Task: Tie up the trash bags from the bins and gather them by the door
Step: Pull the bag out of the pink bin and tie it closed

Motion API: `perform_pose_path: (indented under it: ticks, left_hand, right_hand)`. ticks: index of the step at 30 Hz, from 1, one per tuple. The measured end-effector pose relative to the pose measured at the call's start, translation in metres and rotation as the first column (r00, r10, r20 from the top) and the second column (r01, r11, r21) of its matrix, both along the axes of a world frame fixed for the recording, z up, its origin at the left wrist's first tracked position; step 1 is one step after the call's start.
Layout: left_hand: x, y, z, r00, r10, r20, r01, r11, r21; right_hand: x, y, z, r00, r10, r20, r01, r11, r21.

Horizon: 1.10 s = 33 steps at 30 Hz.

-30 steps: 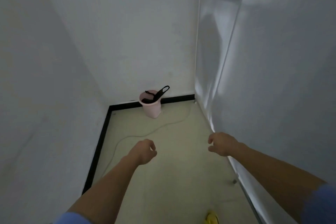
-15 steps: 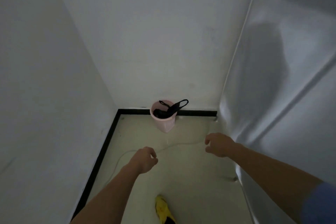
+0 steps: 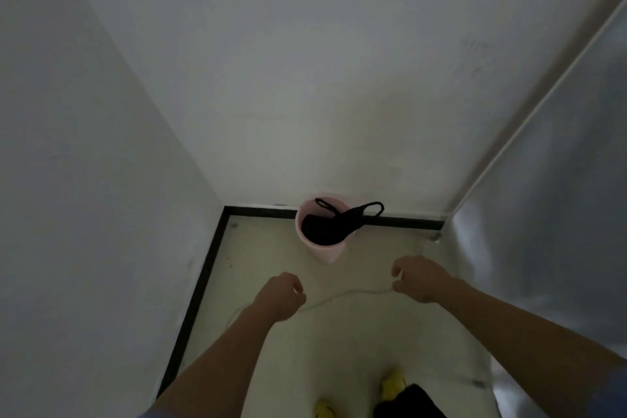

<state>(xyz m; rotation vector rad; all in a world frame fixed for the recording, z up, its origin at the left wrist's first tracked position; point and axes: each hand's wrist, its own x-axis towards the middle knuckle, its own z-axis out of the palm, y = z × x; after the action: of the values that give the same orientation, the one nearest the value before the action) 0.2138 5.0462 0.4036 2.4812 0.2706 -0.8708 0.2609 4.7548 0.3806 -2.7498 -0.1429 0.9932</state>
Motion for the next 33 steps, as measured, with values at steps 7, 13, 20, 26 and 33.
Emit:
perform_pose_path:
  ticks: [7, 13, 20, 26, 33]
  left_hand:
    - [0.091, 0.01, -0.051, 0.99, 0.127, -0.066, -0.129, 0.991, -0.032]
    - [0.157, 0.014, -0.114, 0.952, 0.283, -0.119, -0.288, 0.957, -0.025]
    - [0.208, 0.015, -0.225, 0.927, 0.337, -0.166, -0.356, 0.93, -0.095]
    - [0.226, 0.02, -0.339, 0.892, 0.389, -0.23, -0.419, 0.903, -0.098]
    - [0.219, 0.016, -0.43, 0.867, 0.372, -0.333, -0.413, 0.908, -0.062]
  right_hand:
    - [0.131, 0.022, -0.071, 0.989, 0.106, -0.103, -0.107, 0.994, -0.006]
    - [0.224, 0.045, -0.153, 0.968, 0.184, -0.168, -0.19, 0.982, -0.022]
    - [0.308, 0.065, -0.263, 0.98, 0.168, -0.11, -0.176, 0.982, -0.073]
    - [0.375, 0.067, -0.373, 0.976, 0.214, 0.025, -0.203, 0.951, -0.231]
    - [0.394, 0.047, -0.468, 0.992, 0.02, -0.124, -0.064, 0.93, -0.362]
